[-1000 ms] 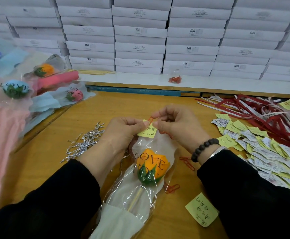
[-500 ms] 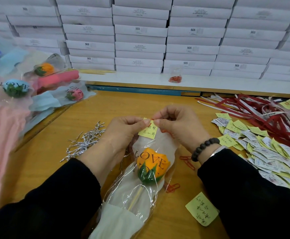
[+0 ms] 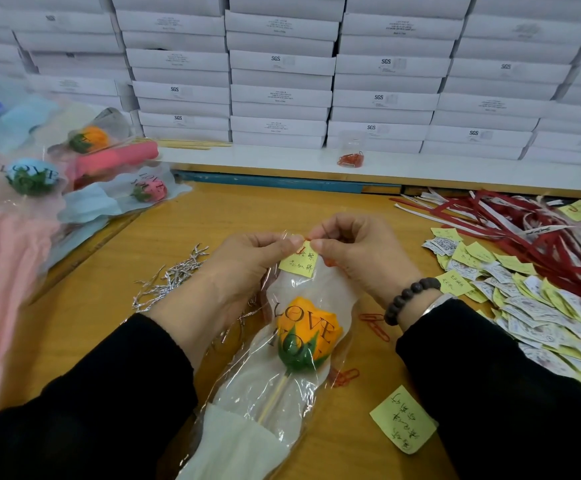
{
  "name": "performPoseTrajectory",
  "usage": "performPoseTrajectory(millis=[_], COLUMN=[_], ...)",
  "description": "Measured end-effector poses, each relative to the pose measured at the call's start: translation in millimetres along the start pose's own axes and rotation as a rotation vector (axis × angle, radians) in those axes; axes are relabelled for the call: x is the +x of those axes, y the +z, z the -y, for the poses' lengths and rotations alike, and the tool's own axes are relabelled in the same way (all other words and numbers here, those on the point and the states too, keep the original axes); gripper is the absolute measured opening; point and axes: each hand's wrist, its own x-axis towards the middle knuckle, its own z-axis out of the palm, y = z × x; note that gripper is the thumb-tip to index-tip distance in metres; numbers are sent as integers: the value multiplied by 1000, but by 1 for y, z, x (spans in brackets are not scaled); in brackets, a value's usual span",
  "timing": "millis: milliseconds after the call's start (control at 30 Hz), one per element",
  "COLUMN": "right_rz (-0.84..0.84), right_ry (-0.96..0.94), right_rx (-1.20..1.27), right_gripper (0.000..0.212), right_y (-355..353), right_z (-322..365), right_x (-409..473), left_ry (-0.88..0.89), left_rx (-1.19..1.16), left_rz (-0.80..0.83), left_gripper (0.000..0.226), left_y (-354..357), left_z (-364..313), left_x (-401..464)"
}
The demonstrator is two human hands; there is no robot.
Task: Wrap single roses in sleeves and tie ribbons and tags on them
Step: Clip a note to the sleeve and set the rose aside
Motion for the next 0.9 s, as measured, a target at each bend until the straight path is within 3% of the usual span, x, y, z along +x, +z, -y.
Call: performPoseTrajectory(millis=[200, 400, 500, 633, 733, 800, 900], right_rz=[-84, -233, -295, -406, -502, -424, -78], right_ry=[-3, 4, -17, -64, -122, -93, 80], right_rx=[54, 21, -13, -188, -277, -245, -208], right_gripper=[14, 14, 15, 8, 8, 15, 30], right_y=[-14, -36, -43, -43, -44, -41, -29], right_z=[-1, -6, -9, -12, -6, 0, 14], right_x=[1, 3, 4, 7, 5, 1, -14], left_ry=[-120, -288, -298, -261, -215, -163, -104], left_rx=[125, 270, 281, 190, 39, 16, 34], left_rz=[220, 623, 764, 690, 523, 368, 124], left_gripper=[42, 72, 64, 31, 27, 19, 29], left_y=[-12, -15, -9, -5, -10, -14, -17], left_z=[-13, -18, -16, -9, -5, -2, 1], left_x=[-8, -17, -20, -14, -9, -6, -1])
